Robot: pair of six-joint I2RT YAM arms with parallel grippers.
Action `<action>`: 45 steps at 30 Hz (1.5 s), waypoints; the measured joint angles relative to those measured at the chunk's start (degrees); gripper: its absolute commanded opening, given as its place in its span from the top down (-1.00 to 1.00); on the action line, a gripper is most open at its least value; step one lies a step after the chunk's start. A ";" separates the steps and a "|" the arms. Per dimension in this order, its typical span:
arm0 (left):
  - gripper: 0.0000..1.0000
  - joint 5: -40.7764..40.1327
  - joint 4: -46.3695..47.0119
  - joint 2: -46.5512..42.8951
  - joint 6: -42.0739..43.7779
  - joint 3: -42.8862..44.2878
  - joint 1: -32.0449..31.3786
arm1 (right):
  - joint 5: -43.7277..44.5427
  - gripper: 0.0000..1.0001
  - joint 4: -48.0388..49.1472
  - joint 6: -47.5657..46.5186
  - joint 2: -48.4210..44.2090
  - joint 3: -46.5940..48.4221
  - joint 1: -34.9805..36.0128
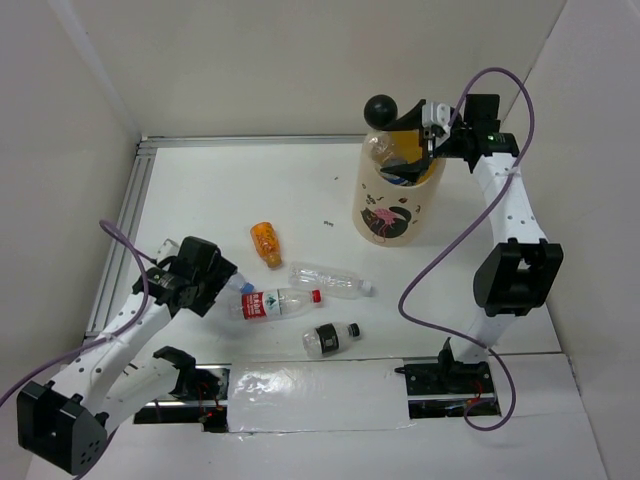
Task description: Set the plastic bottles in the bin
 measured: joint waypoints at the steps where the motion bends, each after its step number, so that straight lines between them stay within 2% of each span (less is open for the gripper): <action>1: -1.00 -0.04 -0.04 -0.15 -0.02 -0.15 0.00 | -0.17 -1.00 -0.76 -1.38 -0.02 -0.24 0.07; 6: -1.00 -1.01 -0.57 -0.20 -0.76 -0.33 0.00 | -0.20 -1.00 -4.52 -4.81 -0.55 -0.22 0.24; 10: -1.00 -4.13 -1.05 0.55 -2.49 -0.33 0.00 | -0.13 -1.00 -5.97 -2.78 -3.28 0.87 0.24; 16: -1.00 -9.99 -0.22 10.69 -2.73 -0.02 0.28 | -0.44 -1.00 -4.98 2.47 -13.31 0.83 0.24; 18: -1.00 -11.02 2.64 14.97 -1.60 0.37 0.81 | -0.74 -1.00 -4.57 3.63 -17.86 -0.24 0.24; 22: -1.00 -11.32 8.87 18.67 1.86 1.62 2.05 | -1.01 -1.00 -4.26 4.57 -21.38 -3.56 0.15; 28: -1.00 -10.47 14.23 20.83 5.75 2.19 2.45 | -0.74 -1.00 -4.55 5.77 -22.12 -9.94 -0.31; 33: -1.00 -9.92 18.40 21.46 6.67 2.23 2.45 | -0.63 -1.00 -5.03 6.10 -22.10 -11.19 -0.31; 38: -1.00 -9.44 21.03 30.69 7.63 3.61 2.45 | -0.63 -1.00 -5.14 6.38 -22.10 -11.63 -0.83; 42: -0.71 -9.66 22.91 34.14 7.89 4.96 2.27 | -0.63 -1.00 -5.31 6.47 -22.51 -11.63 -2.36; 43: -0.42 -9.57 23.28 34.40 7.98 5.05 2.19 | -0.61 -1.00 -5.33 6.47 -22.69 -11.63 -2.78; 45: -0.09 -9.20 23.65 34.38 8.61 5.05 1.95 | -0.61 -1.00 -5.31 6.51 -23.39 -11.85 -3.67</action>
